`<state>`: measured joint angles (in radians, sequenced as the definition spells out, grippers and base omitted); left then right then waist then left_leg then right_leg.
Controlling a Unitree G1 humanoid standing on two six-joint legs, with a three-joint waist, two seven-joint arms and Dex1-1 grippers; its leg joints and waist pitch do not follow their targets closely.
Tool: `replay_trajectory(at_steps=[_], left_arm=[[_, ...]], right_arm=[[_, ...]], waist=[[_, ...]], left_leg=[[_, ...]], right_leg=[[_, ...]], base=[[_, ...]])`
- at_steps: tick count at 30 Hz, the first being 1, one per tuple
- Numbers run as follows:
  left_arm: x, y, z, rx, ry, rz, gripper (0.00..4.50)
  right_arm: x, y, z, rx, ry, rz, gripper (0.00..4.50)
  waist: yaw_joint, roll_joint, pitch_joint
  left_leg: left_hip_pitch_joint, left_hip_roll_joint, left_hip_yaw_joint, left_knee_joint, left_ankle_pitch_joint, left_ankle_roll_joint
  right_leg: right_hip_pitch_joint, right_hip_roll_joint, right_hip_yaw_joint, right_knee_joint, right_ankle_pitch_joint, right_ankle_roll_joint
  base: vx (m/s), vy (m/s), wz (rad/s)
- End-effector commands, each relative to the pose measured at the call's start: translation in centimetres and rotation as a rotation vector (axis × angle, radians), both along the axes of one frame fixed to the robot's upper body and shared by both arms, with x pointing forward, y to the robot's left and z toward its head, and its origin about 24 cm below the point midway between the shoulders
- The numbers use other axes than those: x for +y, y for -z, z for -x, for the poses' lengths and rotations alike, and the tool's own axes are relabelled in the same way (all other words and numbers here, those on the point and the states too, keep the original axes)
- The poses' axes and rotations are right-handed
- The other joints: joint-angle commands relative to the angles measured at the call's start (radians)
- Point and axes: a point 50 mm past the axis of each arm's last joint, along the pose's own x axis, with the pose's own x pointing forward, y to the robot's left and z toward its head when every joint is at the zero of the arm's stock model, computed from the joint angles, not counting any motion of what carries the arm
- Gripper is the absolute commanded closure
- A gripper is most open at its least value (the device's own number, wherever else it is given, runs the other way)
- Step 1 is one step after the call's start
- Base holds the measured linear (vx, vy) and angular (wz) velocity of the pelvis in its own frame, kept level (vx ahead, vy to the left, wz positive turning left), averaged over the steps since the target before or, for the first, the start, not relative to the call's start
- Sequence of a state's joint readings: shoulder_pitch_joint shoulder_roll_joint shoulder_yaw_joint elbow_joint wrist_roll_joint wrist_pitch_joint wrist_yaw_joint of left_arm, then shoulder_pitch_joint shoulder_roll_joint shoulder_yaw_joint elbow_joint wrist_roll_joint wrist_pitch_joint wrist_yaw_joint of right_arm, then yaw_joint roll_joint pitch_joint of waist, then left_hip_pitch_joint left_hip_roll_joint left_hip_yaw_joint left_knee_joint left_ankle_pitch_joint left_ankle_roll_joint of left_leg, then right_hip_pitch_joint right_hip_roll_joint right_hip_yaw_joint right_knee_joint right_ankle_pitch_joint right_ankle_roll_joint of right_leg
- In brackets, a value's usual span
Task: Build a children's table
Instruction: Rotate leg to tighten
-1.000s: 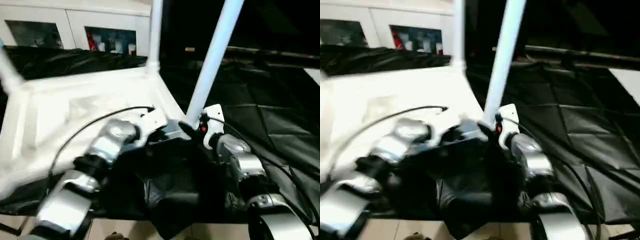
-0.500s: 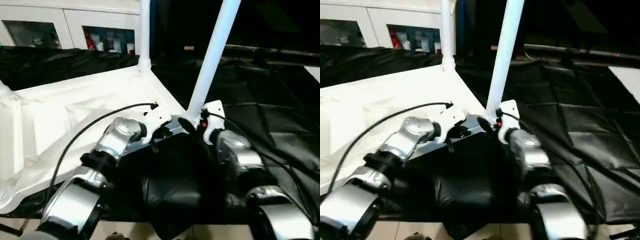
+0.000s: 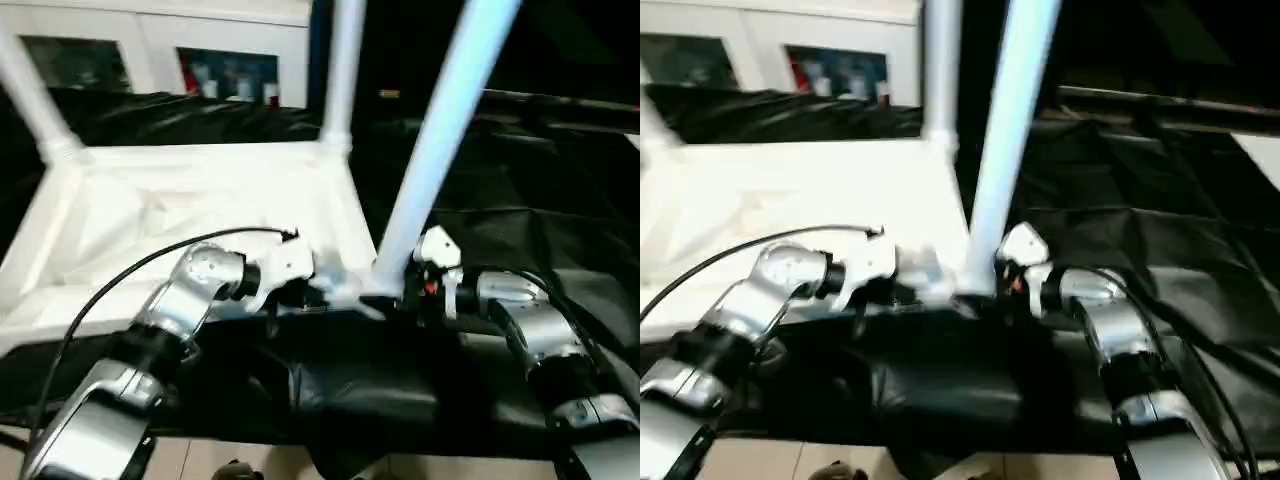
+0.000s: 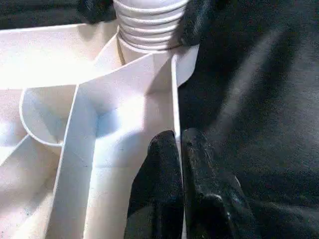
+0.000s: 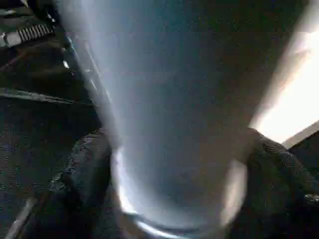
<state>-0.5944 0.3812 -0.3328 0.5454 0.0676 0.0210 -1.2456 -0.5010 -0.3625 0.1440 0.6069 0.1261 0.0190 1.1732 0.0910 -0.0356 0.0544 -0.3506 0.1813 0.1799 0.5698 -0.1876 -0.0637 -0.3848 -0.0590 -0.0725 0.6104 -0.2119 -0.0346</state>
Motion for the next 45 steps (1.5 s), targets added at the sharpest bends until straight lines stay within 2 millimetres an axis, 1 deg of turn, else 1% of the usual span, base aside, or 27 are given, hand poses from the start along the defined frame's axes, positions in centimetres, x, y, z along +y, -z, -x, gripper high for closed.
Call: replay_trajectory(at_steps=[1, 3, 11, 14, 16, 17, 18, 19, 20, 21, 22, 23, 24, 25, 26, 27, 28, 30, 32, 33, 34, 37, 38, 41, 42, 44, 45], left_arm=[[-0.7, 0.2, 0.5, 0.02, 0.049, 0.012, 4.5], [-0.3, 0.1, 0.6, 0.023, 0.051, 0.005, 4.5], [-0.4, 0.0, 0.6, 0.013, 0.036, 0.009, 4.5], [-0.3, 0.2, 0.4, 0.007, 0.011, 0.001, 4.5], [-0.4, 0.4, -0.1, -0.01, -0.046, -0.018, 4.5], [-0.5, 0.7, -0.8, -0.026, -0.137, -0.042, 4.5], [-0.5, 0.8, -0.9, -0.027, -0.143, -0.044, 4.5], [-0.8, 0.8, -1.3, -0.035, -0.186, -0.041, 4.5], [-1.1, 0.9, -1.8, -0.041, -0.235, -0.04, 4.5], [-1.9, 0.9, -2.4, -0.049, -0.306, -0.036, 4.5], [-2.2, 1.0, -2.6, -0.052, -0.333, -0.035, 4.5], [-3.5, 1.0, -3.4, -0.051, -0.43, -0.018, 4.5], [-3.7, 1.0, -3.5, -0.049, -0.436, -0.016, 4.5], [-4.9, 1.0, -3.8, -0.044, -0.483, 0.001, 4.5], [-5.6, 1.0, -3.9, -0.043, -0.496, 0.008, 4.5], [-6.0, 1.0, -3.9, -0.043, -0.496, 0.01, 4.5], [-6.0, 1.0, -3.9, -0.042, -0.495, 0.01, 4.5], [-7.3, 0.9, -3.8, -0.045, -0.466, 0.025, 4.5], [-7.5, 0.9, -3.8, -0.046, -0.456, 0.027, 4.5], [-7.6, 0.8, -3.8, -0.052, -0.443, 0.026, 4.5], [-7.5, 0.8, -3.8, -0.052, -0.442, 0.025, 4.5], [-6.4, 0.6, -3.7, -0.064, -0.389, 0.038, 4.5], [-6.4, 0.6, -3.7, -0.064, -0.389, 0.038, 4.5], [-5.3, 0.6, -3.4, -0.06, -0.319, 0.037, 4.5], [-5.0, 0.5, -3.3, -0.066, -0.296, 0.035, 4.5], [-4.8, 0.5, -3.1, -0.069, -0.274, 0.037, 4.5], [-4.2, 0.5, -2.8, -0.056, -0.236, 0.046, 4.5]], right_arm=[[-0.1, -0.5, 0.1, -0.012, -0.019, -0.014, 0.71], [-0.2, -0.2, 0.5, 0.008, -0.057, 0.011, 0.71], [0.5, 0.1, 0.7, 0.033, -0.06, -0.012, 1.48], [0.6, 0.4, 0.8, 0.045, -0.035, -0.018, 1.64], [0.7, 0.9, 0.4, 0.044, 0.05, -0.007, 1.72], [0.7, 1.7, -0.2, 0.039, 0.187, 0.02, 1.74], [0.7, 1.7, -0.3, 0.04, 0.197, 0.022, 1.75], [0.8, 2.2, -0.7, 0.047, 0.282, 0.028, 1.75], [0.9, 2.6, -1.0, 0.057, 0.365, 0.027, 1.75], [1.3, 3.2, -1.6, 0.091, 0.512, 0.005, 1.75], [1.5, 3.4, -1.7, 0.105, 0.567, -0.004, 1.76], [2.4, 4.1, -2.2, 0.157, 0.713, -0.036, 1.76], [2.5, 4.1, -2.2, 0.16, 0.722, -0.037, 1.76], [3.7, 4.5, -2.4, 0.192, 0.797, -0.058, 1.76], [4.3, 4.6, -2.5, 0.205, 0.824, -0.069, 1.77], [4.8, 4.6, -2.6, 0.207, 0.827, -0.072, 1.77], [4.9, 4.6, -2.6, 0.207, 0.827, -0.073, 1.77], [6.7, 4.1, -2.8, 0.16, 0.78, -0.066, 1.77], [7.0, 3.9, -2.9, 0.143, 0.766, -0.07, 1.77], [7.2, 3.5, -3.1, 0.118, 0.728, -0.081, 1.21], [7.2, 3.4, -3.1, 0.114, 0.727, -0.082, 1.21], [5.7, 2.0, -3.7, 0.012, 0.681, -0.092, 0.85], [5.7, 2.0, -3.7, 0.012, 0.681, -0.092, 0.85], [4.3, 1.3, -3.6, -0.006, 0.566, -0.113, 0.85], [4.0, 1.1, -3.4, -0.013, 0.518, -0.11, 0.85], [3.7, 1.0, -3.2, -0.018, 0.475, -0.105, 0.85], [3.0, 0.9, -2.7, -0.04, 0.394, -0.069, 0.85]], waist=[[0.0, 0.004, -0.057], [0.001, 0.001, -0.058], [0.002, 0.0, -0.059], [0.002, 0.001, -0.06], [-0.001, 0.0, -0.06], [-0.005, -0.003, -0.057], [-0.006, -0.002, -0.055], [-0.009, -0.001, -0.05], [-0.01, -0.001, -0.051], [-0.01, 0.001, -0.051], [-0.015, 0.003, -0.05], [-0.018, 0.006, -0.053], [-0.02, 0.004, -0.055], [-0.021, 0.009, -0.056], [-0.023, 0.007, -0.058], [-0.022, 0.009, -0.06], [-0.021, 0.005, -0.061], [-0.018, 0.005, -0.061], [-0.016, 0.004, -0.059], [-0.015, 0.006, -0.057], [-0.015, 0.006, -0.058], [-0.016, 0.006, -0.059], [-0.016, 0.005, -0.059], [-0.015, 0.003, -0.061], [-0.014, 0.002, -0.061], [-0.015, 0.001, -0.063], [-0.012, 0.001, -0.061]], left_leg=[[0.003, 0.066, -0.016, -0.058, -0.137, 0.08], [0.003, 0.064, -0.016, -0.057, -0.133, 0.08], [0.002, 0.062, -0.016, -0.055, -0.121, 0.078], [0.003, 0.062, -0.016, -0.054, -0.111, 0.079], [0.003, 0.061, -0.016, -0.054, -0.108, 0.075], [0.003, 0.06, -0.016, -0.056, -0.126, 0.067], [0.006, 0.059, -0.017, -0.057, -0.139, 0.057], [0.009, 0.056, -0.017, -0.06, -0.18, 0.039], [0.014, 0.056, -0.019, -0.062, -0.207, 0.021], [0.013, 0.057, -0.022, -0.063, -0.213, 0.015], [0.013, 0.058, -0.024, -0.066, -0.22, -0.001], [0.015, 0.059, -0.025, -0.065, -0.226, -0.01], [0.016, 0.06, -0.027, -0.067, -0.232, -0.018], [0.015, 0.058, -0.025, -0.064, -0.228, -0.017], [0.014, 0.056, -0.023, -0.063, -0.211, -0.014], [0.014, 0.055, -0.023, -0.061, -0.2, -0.011], [0.009, 0.054, -0.022, -0.06, -0.178, 0.003], [0.005, 0.051, -0.019, -0.057, -0.152, 0.031], [0.005, 0.051, -0.019, -0.057, -0.165, 0.037], [0.006, 0.053, -0.02, -0.059, -0.179, 0.037], [0.007, 0.054, -0.02, -0.059, -0.181, 0.036], [0.007, 0.057, -0.022, -0.06, -0.186, 0.036], [0.006, 0.056, -0.021, -0.06, -0.185, 0.04], [0.0, 0.055, -0.02, -0.057, -0.154, 0.062], [-0.003, 0.055, -0.02, -0.053, -0.13, 0.082], [-0.003, 0.055, -0.019, -0.052, -0.11, 0.093], [-0.001, 0.056, -0.019, -0.052, -0.105, 0.098]], right_leg=[[0.048, -0.096, 0.059, -0.068, -0.094, -0.235], [0.049, -0.097, 0.059, -0.068, -0.099, -0.233], [0.05, -0.097, 0.059, -0.068, -0.103, -0.227], [0.05, -0.095, 0.059, -0.065, -0.082, -0.228], [0.048, -0.097, 0.059, -0.065, -0.076, -0.229], [0.046, -0.097, 0.06, -0.07, -0.114, -0.222], [0.044, -0.098, 0.06, -0.074, -0.148, -0.216], [0.041, -0.098, 0.059, -0.087, -0.245, -0.2], [0.039, -0.1, 0.06, -0.092, -0.319, -0.179], [0.04, -0.101, 0.06, -0.092, -0.332, -0.172], [0.037, -0.098, 0.061, -0.093, -0.343, -0.166], [0.035, -0.1, 0.063, -0.09, -0.327, -0.166], [0.035, -0.1, 0.062, -0.091, -0.31, -0.17], [0.035, -0.1, 0.064, -0.088, -0.285, -0.178], [0.037, -0.099, 0.064, -0.086, -0.238, -0.189], [0.037, -0.099, 0.065, -0.084, -0.212, -0.193], [0.044, -0.099, 0.064, -0.081, -0.165, -0.201], [0.046, -0.098, 0.064, -0.078, -0.113, -0.208], [0.047, -0.101, 0.063, -0.083, -0.15, -0.203], [0.046, -0.101, 0.063, -0.086, -0.183, -0.196], [0.046, -0.101, 0.063, -0.086, -0.19, -0.194], [0.046, -0.101, 0.062, -0.084, -0.179, -0.197], [0.048, -0.1, 0.062, -0.083, -0.173, -0.198], [0.053, -0.102, 0.063, -0.077, -0.125, -0.211], [0.056, -0.1, 0.062, -0.074, -0.089, -0.216], [0.056, -0.099, 0.062, -0.069, -0.055, -0.223], [0.057, -0.1, 0.06, -0.071, -0.052, -0.227]], base=[[0.0, 0.0, 0.0], [0.0, 0.0, 0.0], [0.0, 0.0, 0.0], [0.0, 0.0, 0.0], [0.0, 0.0, 0.0], [0.0, 0.0, 0.0], [0.0, 0.0, 0.0], [0.0, 0.0, 0.0], [0.0, 0.0, 0.0], [0.0, 0.0, 0.0], [0.0, 0.0, 0.0], [0.0, 0.0, 0.0], [0.0, 0.0, 0.0], [0.0, 0.0, 0.0], [0.0, 0.0, 0.0], [0.0, 0.0, 0.0], [0.0, 0.0, 0.0], [0.0, 0.0, 0.0], [0.0, 0.0, 0.0], [0.0, 0.0, 0.0], [0.0, 0.0, 0.0], [0.0, 0.0, 0.0], [0.0, 0.0, 0.0], [0.0, 0.0, 0.0], [0.0, 0.0, 0.0], [0.0, 0.0, 0.0], [0.0, 0.0, 0.0]])
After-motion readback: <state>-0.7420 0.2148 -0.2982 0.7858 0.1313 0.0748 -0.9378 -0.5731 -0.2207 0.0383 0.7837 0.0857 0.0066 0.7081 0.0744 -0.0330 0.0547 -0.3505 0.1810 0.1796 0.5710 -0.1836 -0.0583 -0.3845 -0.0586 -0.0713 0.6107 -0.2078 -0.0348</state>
